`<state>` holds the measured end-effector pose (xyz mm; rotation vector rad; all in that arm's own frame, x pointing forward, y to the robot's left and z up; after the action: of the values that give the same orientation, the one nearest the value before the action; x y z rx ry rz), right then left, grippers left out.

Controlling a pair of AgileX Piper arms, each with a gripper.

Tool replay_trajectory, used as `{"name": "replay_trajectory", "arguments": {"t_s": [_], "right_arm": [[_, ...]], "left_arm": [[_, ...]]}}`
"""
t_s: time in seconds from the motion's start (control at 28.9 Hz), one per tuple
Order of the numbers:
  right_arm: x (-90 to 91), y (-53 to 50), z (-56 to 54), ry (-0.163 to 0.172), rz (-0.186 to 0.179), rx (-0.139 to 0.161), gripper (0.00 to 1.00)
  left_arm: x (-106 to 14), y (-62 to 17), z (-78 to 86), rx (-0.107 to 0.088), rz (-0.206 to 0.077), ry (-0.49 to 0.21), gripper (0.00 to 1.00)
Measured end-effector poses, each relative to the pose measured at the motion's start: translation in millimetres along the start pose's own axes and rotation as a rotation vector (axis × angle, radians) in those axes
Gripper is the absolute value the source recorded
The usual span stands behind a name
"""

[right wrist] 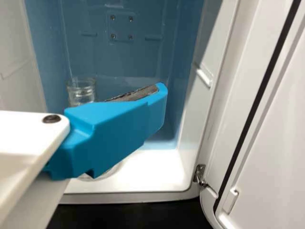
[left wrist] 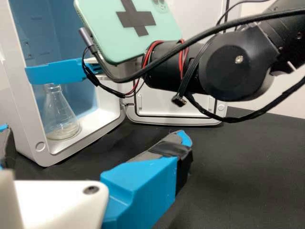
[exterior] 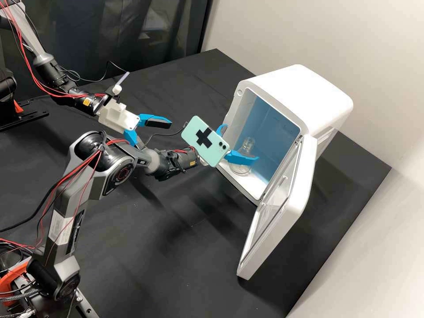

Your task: Take the flask out of the incubator

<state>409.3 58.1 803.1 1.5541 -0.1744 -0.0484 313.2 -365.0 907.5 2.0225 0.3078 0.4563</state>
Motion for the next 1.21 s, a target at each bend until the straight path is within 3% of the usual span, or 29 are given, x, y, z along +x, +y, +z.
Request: {"name": "replay_trajectory", "arguments": {"t_s": [0.24, 0.42, 0.55, 0.76, 1.0, 1.11, 1.21], "right_arm": [[7.8, -11.1, 8.0, -0.045, -0.042, -0.019, 1.0], [12.5, -13.3, 9.2, -0.074, -0.059, -0.031, 1.0], [15.4, -14.0, 6.3, -0.083, -0.095, -0.063, 1.0], [15.4, -13.5, 7.9, -0.084, -0.099, -0.066, 1.0], [8.2, -4.5, 30.6, -0.142, -0.091, 0.014, 1.0], [1.6, -0.3, 35.4, -0.148, -0.095, 0.039, 1.0], [-6.6, 4.7, 35.3, -0.131, -0.102, 0.053, 1.0]], "left_arm": [[0.0, 0.0, 0.1, 0.001, 0.0, -0.001, 1.0], [0.0, 0.0, 0.1, 0.001, 0.0, -0.001, 1.0], [0.4, -1.0, -0.2, 0.001, -0.003, 0.0, 1.0], [1.9, -4.7, -0.3, 0.002, -0.015, 0.001, 1.0], [1.8, -5.5, 2.6, 0.006, -0.017, -0.009, 1.0], [1.8, -5.5, 2.6, 0.006, -0.017, -0.009, 1.0], [1.8, -5.5, 2.6, 0.006, -0.017, -0.009, 1.0]]}}
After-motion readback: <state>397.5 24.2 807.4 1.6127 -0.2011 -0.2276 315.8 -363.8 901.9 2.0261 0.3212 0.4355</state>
